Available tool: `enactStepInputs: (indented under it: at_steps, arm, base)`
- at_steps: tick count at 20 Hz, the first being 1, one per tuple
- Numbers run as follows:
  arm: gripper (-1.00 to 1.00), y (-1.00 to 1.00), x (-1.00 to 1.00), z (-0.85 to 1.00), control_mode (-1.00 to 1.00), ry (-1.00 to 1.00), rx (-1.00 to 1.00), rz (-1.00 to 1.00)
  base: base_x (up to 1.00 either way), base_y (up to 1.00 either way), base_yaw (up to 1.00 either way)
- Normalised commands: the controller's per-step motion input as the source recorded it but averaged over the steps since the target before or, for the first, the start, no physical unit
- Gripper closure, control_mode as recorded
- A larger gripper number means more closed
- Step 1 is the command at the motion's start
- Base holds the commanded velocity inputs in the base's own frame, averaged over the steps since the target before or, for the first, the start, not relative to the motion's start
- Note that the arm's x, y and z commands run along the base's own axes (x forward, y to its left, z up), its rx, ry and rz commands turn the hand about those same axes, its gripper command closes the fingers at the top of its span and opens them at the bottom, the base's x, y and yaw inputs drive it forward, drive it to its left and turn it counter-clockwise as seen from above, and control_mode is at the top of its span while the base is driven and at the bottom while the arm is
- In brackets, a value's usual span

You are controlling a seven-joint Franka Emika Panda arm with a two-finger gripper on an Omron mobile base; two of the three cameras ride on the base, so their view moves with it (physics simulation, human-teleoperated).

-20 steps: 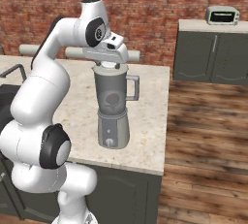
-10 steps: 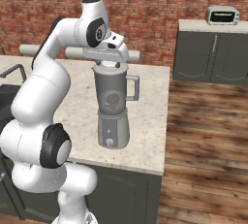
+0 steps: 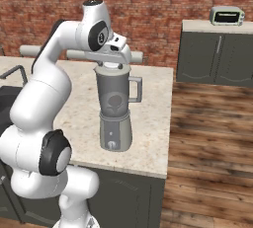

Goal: Open the blender lid, put the mango in the blender, close the lid, and start the blender.

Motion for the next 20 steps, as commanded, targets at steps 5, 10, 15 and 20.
enactStepInputs:
  at_steps: [5, 10, 15, 20]
  arm:
    - [-1.00, 0.00, -0.01, 0.00, -1.00, -0.05, 0.00, 0.00]
    - [-1.00, 0.00, 0.00, 0.01, -1.00, 0.00, 0.00, 0.00]
    - [-1.00, 0.00, 0.00, 0.00, -1.00, 0.00, 0.00, 0.00]
    - [-1.00, 0.00, 0.00, 0.00, -1.00, -0.01, 0.00, 0.00]
  base:
    - [0.00, 0.00, 0.00]
    - [0.00, 0.00, 0.00]
    - [0.00, 0.00, 0.00]
    - [0.00, 0.00, 0.00]
